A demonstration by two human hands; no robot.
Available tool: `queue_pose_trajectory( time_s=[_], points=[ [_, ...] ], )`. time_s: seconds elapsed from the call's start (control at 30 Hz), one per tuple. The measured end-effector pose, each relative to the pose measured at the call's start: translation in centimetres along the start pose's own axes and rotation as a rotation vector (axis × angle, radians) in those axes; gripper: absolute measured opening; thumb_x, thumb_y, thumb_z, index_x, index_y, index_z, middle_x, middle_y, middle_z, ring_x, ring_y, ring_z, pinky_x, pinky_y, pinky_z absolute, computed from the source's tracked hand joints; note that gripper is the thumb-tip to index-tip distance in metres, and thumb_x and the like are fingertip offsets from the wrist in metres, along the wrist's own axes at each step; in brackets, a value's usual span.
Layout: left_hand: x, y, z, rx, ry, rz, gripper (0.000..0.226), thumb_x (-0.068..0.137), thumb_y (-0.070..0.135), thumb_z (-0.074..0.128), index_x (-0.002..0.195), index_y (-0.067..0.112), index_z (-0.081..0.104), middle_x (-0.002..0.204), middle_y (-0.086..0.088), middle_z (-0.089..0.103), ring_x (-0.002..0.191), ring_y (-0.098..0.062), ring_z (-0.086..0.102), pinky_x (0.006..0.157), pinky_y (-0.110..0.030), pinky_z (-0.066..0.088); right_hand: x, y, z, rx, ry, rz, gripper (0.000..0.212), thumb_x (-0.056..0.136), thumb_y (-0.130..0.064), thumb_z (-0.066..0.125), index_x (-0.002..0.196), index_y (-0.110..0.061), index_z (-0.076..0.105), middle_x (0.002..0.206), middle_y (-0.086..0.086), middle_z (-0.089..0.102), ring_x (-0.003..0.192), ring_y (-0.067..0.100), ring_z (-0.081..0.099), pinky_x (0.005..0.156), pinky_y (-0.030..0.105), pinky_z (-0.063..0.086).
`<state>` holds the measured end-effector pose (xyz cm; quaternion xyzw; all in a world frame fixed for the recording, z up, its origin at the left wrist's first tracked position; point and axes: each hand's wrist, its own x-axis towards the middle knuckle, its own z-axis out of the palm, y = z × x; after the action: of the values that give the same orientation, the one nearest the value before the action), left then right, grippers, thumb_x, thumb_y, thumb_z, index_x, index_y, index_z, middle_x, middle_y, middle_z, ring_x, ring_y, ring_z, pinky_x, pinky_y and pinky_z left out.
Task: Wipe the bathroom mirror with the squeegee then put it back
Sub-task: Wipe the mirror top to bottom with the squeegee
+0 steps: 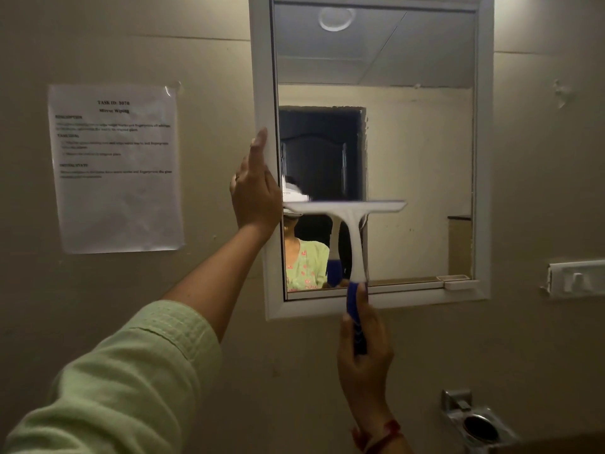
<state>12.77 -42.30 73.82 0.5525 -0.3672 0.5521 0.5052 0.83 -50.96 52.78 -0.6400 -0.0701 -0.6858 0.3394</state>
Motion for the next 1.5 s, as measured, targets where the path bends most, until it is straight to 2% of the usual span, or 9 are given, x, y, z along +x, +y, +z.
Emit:
queue_pose_trajectory(
  time_s=[0.13,0.33,0.43,0.67,0.77,0.97,1.17,1.33,1.5],
  points=[
    [0.1,-0.1,0.0,0.002,0.015,0.0,0.044,0.094,0.011,0.03,0.137,0.011,0.037,0.137,-0.009,0.05,0.11,-0.005,0.042,0.097,-0.048,0.045,-2.7,0.5,-0.6,0.007,-0.002,0.06,0.054,0.088,-0.027,0.047,0.136,-0.045,0.033,0.087,-0.003,0.051,0.064,-0.002,0.05,0.052,0.004,0.04],
    [0.0,0.0,0.0,0.006,0.005,0.001,0.046,0.093,0.018,0.027,0.137,0.012,0.037,0.137,-0.008,0.049,0.115,-0.022,0.054,0.095,-0.052,0.045,2.5,-0.4,0.1,0.016,0.045,0.003,0.051,0.089,-0.023,0.047,0.138,-0.026,0.032,0.097,0.008,0.055,0.076,-0.006,0.052,0.061,0.001,0.043],
    [0.0,-0.1,0.0,0.014,0.003,-0.003,0.045,0.094,0.015,0.028,0.138,0.012,0.036,0.138,-0.008,0.049,0.112,-0.014,0.052,0.094,-0.05,0.046,1.6,0.0,0.0,0.002,0.022,0.007,0.049,0.09,-0.025,0.046,0.137,-0.024,0.034,0.096,0.009,0.056,0.073,-0.003,0.052,0.059,0.003,0.043],
    [0.0,-0.3,0.2,0.03,0.002,-0.002,0.044,0.095,0.01,0.031,0.138,0.012,0.036,0.139,-0.007,0.047,0.117,-0.015,0.05,0.097,-0.049,0.044,-4.1,1.0,-1.0,-0.001,-0.029,0.068,0.062,0.089,-0.015,0.058,0.136,-0.047,0.032,0.085,0.0,0.049,0.062,-0.003,0.047,0.052,0.003,0.039],
    [0.1,-0.3,0.1,0.024,0.012,0.006,0.044,0.094,0.011,0.03,0.138,0.011,0.036,0.138,-0.008,0.048,0.111,-0.008,0.047,0.094,-0.049,0.046,-1.3,0.3,-0.7,0.019,-0.001,0.063,0.05,0.091,-0.023,0.051,0.136,-0.037,0.036,0.087,-0.001,0.051,0.064,-0.003,0.049,0.053,0.004,0.041],
    [-0.2,-0.1,0.0,0.025,0.008,-0.007,0.045,0.093,0.014,0.029,0.137,0.01,0.037,0.137,-0.008,0.049,0.112,-0.015,0.053,0.094,-0.049,0.046,0.9,0.2,-0.4,0.012,-0.019,0.042,0.047,0.092,-0.021,0.049,0.137,-0.016,0.038,0.094,0.008,0.055,0.067,-0.002,0.051,0.057,0.004,0.042],
    [-0.8,0.0,-0.2,0.033,0.002,-0.011,0.045,0.093,0.013,0.029,0.137,0.009,0.038,0.137,-0.007,0.05,0.113,-0.017,0.053,0.096,-0.048,0.045,-5.2,1.8,-1.6,-0.034,-0.072,0.139,0.05,0.086,0.003,0.057,0.133,-0.01,0.045,0.088,0.006,0.053,0.064,0.003,0.049,0.055,0.007,0.041],
    [-0.8,0.1,-0.2,0.039,0.001,-0.023,0.045,0.092,0.015,0.029,0.136,0.01,0.039,0.137,-0.006,0.05,0.115,-0.017,0.053,0.098,-0.047,0.044,-0.6,0.0,-1.1,0.021,-0.051,0.115,0.047,0.092,-0.025,0.049,0.138,-0.022,0.038,0.097,0.006,0.055,0.069,0.002,0.051,0.059,0.008,0.045],
    [-0.9,0.2,-0.2,0.035,0.001,-0.022,0.044,0.093,0.014,0.029,0.136,0.009,0.04,0.138,-0.005,0.05,0.119,-0.02,0.052,0.098,-0.05,0.043,-1.0,0.4,-1.9,0.018,-0.09,0.125,0.049,0.092,-0.025,0.048,0.139,-0.029,0.035,0.096,0.004,0.054,0.063,0.008,0.051,0.056,0.013,0.048]
  ],
)
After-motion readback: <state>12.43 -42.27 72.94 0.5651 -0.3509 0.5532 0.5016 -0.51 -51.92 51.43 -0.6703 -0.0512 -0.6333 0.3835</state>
